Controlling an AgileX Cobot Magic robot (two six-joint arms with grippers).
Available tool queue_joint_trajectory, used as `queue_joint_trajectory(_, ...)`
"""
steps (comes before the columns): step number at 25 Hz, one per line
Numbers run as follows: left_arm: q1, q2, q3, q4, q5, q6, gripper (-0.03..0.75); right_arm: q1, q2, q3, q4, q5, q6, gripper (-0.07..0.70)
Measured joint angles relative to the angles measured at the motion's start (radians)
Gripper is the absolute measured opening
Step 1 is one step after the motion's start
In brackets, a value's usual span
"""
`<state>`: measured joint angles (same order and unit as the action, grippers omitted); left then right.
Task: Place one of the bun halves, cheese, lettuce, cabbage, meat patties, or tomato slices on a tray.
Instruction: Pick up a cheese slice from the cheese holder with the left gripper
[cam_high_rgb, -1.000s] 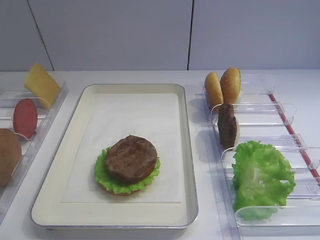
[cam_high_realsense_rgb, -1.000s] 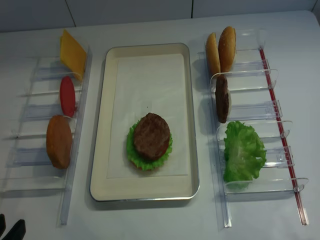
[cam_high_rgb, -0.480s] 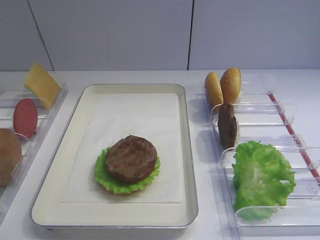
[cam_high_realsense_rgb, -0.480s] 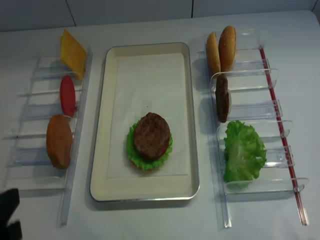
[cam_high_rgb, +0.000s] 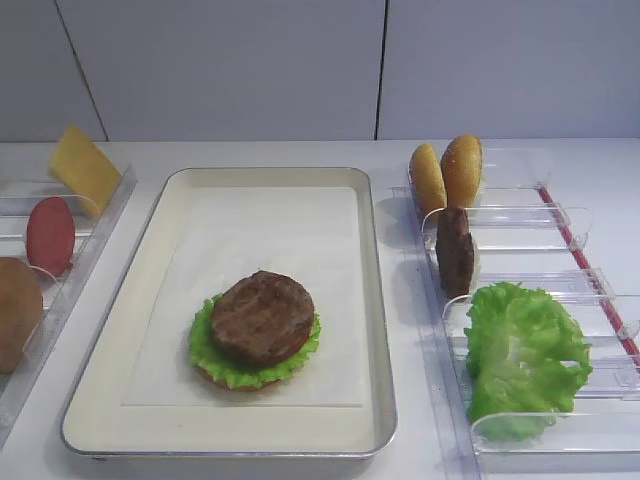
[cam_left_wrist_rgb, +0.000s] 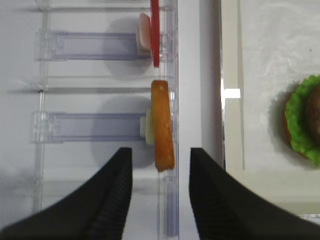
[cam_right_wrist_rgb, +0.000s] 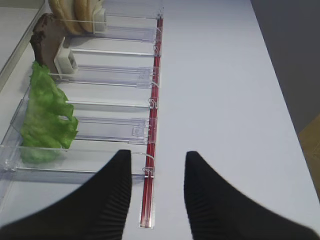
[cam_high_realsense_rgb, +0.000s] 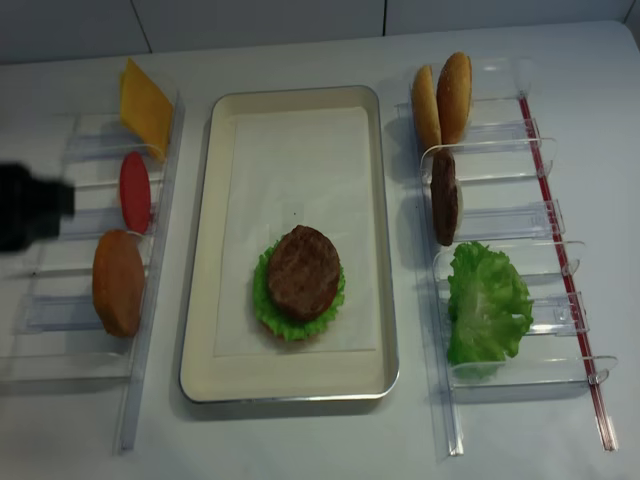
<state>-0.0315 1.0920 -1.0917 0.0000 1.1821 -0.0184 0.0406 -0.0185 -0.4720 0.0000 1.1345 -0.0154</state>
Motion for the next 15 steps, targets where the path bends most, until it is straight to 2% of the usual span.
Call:
queue_joint_trajectory(4, 0.0, 0.224, -0.169, 0.0, -0.026, 0.0, 0.258, 0.0, 0.0, 0.0, 0.0, 0.0, 0.0, 0.29)
queue_joint_trajectory(11, 0.009, 0.579, -0.493, 0.0, -0.029, 0.0, 0.258, 0.0, 0.0, 0.0, 0.0, 0.0, 0.0, 0.266)
queue_joint_trajectory(15, 0.018, 0.72, -0.616, -0.006, -0.029, 0.0, 0.258, 0.0, 0.0, 0.0, 0.0, 0.0, 0.0, 0.242)
